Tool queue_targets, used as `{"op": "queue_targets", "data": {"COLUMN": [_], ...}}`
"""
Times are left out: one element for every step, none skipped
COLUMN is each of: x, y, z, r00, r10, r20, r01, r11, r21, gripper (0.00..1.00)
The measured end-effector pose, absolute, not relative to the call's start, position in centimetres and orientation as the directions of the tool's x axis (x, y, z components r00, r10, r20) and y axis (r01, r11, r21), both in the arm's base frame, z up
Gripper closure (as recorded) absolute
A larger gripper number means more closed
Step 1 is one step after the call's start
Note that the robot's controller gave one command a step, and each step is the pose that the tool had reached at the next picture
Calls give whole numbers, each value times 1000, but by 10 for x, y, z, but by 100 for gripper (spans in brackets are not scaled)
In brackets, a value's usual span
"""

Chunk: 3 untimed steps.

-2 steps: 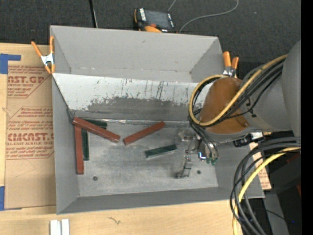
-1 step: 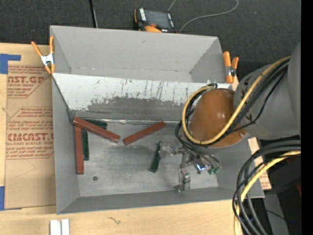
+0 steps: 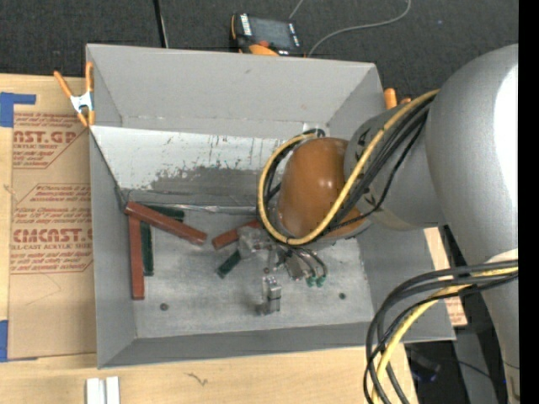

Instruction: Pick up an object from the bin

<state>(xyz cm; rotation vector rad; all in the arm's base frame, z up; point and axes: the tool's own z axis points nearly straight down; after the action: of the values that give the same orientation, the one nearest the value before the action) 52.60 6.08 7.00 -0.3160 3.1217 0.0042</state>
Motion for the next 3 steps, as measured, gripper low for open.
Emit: {"op": "queue_targets", "data": {"x": [569,564,590], "y": [145,117,86], "z": [71,153,189], "r00": [-986,-993,-1000], "r10": [-168,-121,-7], "r20": [-7,-10,-7], "r01": [-168,-121,-7], "r11": [986,993,1000], "r21": [5,1,1], "gripper": [0,0,0]}}
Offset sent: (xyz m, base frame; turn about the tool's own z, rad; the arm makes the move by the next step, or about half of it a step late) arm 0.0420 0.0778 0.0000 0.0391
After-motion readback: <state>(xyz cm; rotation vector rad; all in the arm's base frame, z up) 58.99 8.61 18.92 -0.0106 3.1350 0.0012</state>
